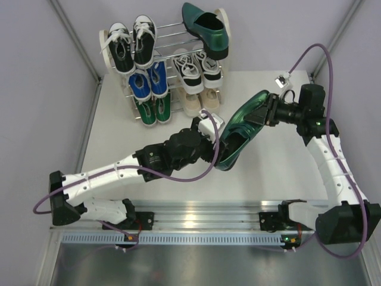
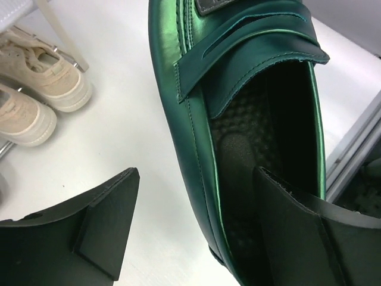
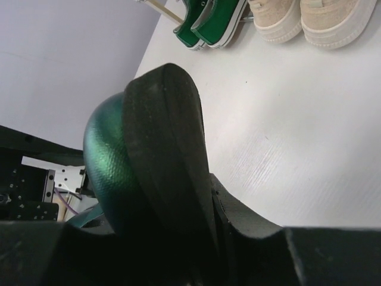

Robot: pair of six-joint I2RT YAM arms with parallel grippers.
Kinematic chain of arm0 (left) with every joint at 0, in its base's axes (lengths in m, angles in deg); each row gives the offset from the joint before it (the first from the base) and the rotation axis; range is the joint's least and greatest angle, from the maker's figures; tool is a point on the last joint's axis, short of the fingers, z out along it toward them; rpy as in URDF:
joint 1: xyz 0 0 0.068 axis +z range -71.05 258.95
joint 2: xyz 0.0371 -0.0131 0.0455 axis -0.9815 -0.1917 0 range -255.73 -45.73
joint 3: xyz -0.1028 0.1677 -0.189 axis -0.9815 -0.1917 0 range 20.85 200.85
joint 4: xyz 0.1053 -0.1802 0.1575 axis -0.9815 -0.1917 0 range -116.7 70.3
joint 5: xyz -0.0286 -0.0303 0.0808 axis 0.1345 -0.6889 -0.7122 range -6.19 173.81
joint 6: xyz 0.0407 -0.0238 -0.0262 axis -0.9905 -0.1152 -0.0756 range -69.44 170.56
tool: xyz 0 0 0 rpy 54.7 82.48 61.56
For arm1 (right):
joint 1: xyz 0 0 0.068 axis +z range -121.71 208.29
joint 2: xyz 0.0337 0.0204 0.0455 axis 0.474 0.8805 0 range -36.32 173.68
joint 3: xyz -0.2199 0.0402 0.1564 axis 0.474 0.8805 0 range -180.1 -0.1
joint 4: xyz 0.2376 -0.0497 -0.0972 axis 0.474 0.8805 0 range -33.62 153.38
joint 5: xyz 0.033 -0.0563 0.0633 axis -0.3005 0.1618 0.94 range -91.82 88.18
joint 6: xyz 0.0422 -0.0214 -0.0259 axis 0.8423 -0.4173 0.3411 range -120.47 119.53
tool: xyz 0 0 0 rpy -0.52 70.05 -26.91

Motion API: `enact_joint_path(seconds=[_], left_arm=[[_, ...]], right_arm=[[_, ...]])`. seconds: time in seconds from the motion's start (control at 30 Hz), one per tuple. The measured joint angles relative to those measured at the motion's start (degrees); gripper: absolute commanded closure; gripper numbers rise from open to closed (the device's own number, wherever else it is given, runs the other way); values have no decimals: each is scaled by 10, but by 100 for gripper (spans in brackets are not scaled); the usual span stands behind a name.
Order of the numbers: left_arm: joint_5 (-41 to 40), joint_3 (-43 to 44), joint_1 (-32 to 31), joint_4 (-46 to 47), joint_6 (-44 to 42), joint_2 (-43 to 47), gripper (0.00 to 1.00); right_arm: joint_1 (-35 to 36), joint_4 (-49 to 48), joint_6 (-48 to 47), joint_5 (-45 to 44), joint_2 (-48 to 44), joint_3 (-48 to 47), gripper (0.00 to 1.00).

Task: Place and organize the shoes onto the shoe shelf
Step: Pick up the shoe.

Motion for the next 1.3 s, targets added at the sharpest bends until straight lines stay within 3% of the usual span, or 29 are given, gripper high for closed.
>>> enact_joint_path(seconds=[0.23,0.37,0.43,0.57,0.63,0.67,0.73,0.77,0.83,0.87,1.3], left_arm=[[-5,20,0,-9,-43,-36,44],[-12,31,-1,-10,-58,-64,74],[-24,37,-1,-12,-66,-78,100],[-46,47,0,-14,-69,-92,100],[-51,48,-1,-16,-61,-91,100],[-53,48,-1,-17,-49,-90,100],[-53,48,-1,-18,-33,-87,100],[-55,46,0,-21,-21,-83,100],[-59,40,0,-29,6,-69,100],[-60,35,1,-34,18,-60,100],[-108,0,2,-121,109,48,100]], right_arm=[[0,-4,6,3,0,2,100],[-1,-6,7,2,0,10,100],[-3,-3,5,-1,0,12,100],[-5,-1,0,-10,0,12,100],[-5,-1,-3,-10,0,12,89],[-5,-1,-5,-10,0,12,72],[-6,-1,-4,-6,0,12,53],[-7,-1,2,0,0,11,36],[-8,-1,6,13,0,7,20],[-10,-1,7,22,0,2,1],[-83,-24,4,73,-1,-69,1]])
